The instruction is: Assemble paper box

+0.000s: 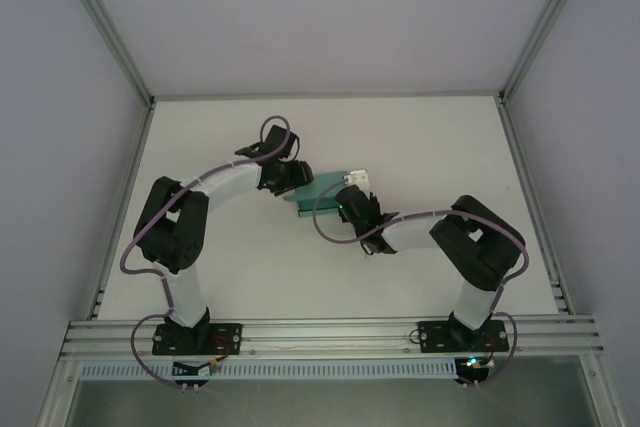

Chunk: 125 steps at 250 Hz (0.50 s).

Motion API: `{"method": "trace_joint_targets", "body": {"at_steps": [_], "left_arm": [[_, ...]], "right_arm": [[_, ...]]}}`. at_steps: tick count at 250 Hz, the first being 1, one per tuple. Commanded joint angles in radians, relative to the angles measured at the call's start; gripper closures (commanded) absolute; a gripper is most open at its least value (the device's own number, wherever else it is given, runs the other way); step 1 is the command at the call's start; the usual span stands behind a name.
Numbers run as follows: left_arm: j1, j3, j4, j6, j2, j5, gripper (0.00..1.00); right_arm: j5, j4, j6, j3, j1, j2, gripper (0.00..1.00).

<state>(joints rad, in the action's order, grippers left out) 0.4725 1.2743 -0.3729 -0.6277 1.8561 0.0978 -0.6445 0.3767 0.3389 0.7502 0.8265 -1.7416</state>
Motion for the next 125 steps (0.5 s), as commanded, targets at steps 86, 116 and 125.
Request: {"method": "trace_joint_targets", "body": {"at_steps": [86, 116, 125], "left_arm": [[-0.004, -0.033, 0.023, -0.003, 0.056, -0.016, 0.51], [-0.005, -0.051, 0.017, 0.013, 0.055, -0.040, 0.51], [-0.004, -0.061, 0.021, 0.020, 0.052, -0.043, 0.52]], "right_arm": [[0.181, -0.441, 0.079, -0.059, 0.008, 0.395, 0.13], [0.196, -0.504, 0.044, 0.001, 0.007, 0.401, 0.00], [0.201, -0.516, 0.035, 0.022, 0.006, 0.401, 0.00]]}}
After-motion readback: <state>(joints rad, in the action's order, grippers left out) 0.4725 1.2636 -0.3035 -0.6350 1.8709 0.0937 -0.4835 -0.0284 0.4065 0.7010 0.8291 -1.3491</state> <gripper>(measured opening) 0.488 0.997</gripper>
